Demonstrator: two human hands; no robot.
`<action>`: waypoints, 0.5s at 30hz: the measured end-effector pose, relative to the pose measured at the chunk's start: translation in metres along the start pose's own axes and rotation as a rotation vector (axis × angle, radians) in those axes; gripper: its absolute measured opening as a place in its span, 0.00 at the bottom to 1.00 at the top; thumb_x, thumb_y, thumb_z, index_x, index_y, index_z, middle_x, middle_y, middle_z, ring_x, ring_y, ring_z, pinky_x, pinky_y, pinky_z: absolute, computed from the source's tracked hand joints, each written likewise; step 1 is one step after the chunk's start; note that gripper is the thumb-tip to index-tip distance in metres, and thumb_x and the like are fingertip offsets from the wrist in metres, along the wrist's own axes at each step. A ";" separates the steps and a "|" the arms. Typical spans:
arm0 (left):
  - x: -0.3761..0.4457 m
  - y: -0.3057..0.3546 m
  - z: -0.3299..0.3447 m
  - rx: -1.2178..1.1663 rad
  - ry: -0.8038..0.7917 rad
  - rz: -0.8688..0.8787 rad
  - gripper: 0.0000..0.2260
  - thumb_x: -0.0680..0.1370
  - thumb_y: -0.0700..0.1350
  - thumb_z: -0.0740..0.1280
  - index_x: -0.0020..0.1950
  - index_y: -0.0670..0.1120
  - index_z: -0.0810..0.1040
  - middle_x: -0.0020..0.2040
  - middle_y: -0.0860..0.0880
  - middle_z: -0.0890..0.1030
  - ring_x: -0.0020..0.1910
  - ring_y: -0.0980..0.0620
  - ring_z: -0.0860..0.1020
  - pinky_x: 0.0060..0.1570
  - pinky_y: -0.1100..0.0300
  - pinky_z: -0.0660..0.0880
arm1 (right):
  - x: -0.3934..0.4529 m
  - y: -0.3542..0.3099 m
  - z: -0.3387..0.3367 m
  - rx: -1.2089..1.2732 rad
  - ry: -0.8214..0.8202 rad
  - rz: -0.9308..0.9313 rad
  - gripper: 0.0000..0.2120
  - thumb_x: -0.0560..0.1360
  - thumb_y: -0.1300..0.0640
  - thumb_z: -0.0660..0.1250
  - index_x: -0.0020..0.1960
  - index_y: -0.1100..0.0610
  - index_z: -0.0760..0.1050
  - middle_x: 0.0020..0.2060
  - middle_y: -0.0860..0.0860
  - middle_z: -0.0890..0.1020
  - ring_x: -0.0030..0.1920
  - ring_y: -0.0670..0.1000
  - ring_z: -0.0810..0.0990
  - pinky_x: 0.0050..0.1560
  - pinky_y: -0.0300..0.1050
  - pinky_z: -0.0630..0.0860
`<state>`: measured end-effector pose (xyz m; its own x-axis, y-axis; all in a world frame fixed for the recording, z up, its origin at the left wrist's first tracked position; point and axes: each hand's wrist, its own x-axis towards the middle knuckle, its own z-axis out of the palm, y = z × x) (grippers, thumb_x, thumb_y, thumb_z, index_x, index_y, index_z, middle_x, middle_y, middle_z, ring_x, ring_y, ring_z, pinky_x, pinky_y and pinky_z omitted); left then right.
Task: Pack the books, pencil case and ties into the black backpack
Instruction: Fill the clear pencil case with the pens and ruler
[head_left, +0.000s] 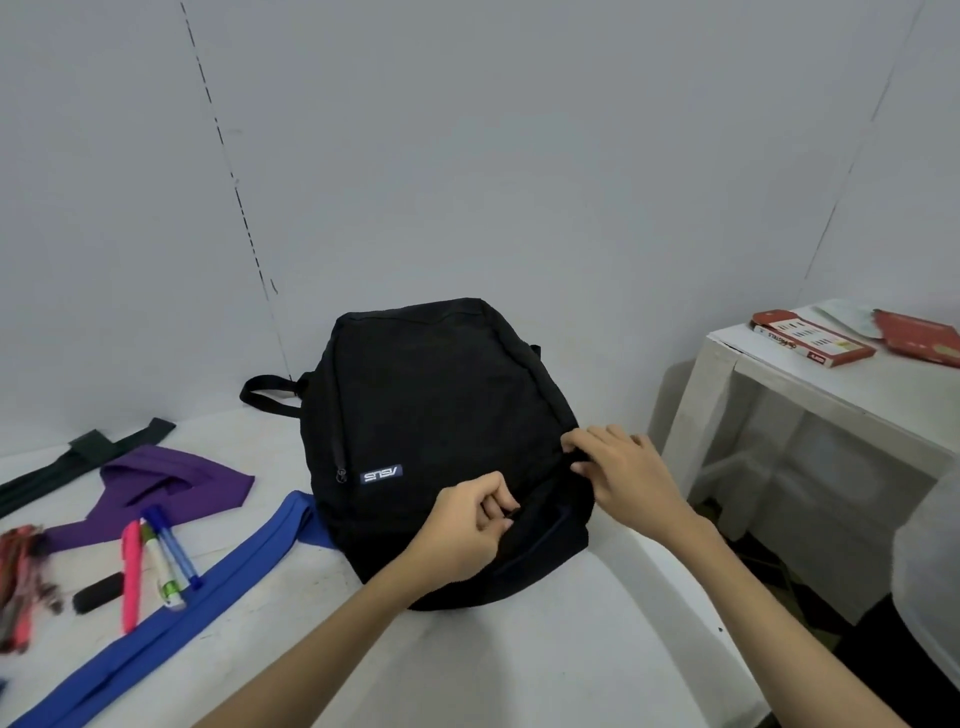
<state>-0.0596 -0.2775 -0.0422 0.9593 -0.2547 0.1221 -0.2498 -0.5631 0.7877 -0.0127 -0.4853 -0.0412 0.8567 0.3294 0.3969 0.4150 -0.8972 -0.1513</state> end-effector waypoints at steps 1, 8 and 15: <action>-0.007 0.000 -0.010 0.051 -0.002 0.053 0.11 0.75 0.33 0.67 0.39 0.49 0.73 0.33 0.53 0.73 0.29 0.61 0.70 0.34 0.73 0.67 | 0.000 0.006 -0.002 0.013 -0.003 0.039 0.09 0.80 0.56 0.59 0.58 0.49 0.71 0.48 0.42 0.74 0.54 0.50 0.71 0.48 0.43 0.57; -0.039 -0.009 -0.047 0.151 0.092 0.196 0.09 0.73 0.31 0.67 0.41 0.45 0.76 0.35 0.54 0.74 0.35 0.58 0.73 0.35 0.71 0.69 | 0.017 -0.057 -0.032 0.389 -0.002 -0.116 0.16 0.66 0.58 0.66 0.53 0.50 0.73 0.50 0.44 0.72 0.52 0.48 0.68 0.56 0.48 0.67; -0.048 -0.026 -0.058 0.249 0.156 0.244 0.10 0.74 0.32 0.67 0.41 0.47 0.74 0.38 0.61 0.74 0.42 0.60 0.76 0.40 0.71 0.72 | 0.011 -0.081 0.001 0.024 -0.075 -0.373 0.14 0.65 0.56 0.70 0.44 0.50 0.65 0.40 0.43 0.72 0.44 0.50 0.73 0.43 0.44 0.62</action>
<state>-0.0911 -0.2048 -0.0331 0.8715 -0.2926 0.3935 -0.4790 -0.6796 0.5556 -0.0364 -0.4089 -0.0254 0.6650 0.6538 0.3610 0.7091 -0.7045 -0.0303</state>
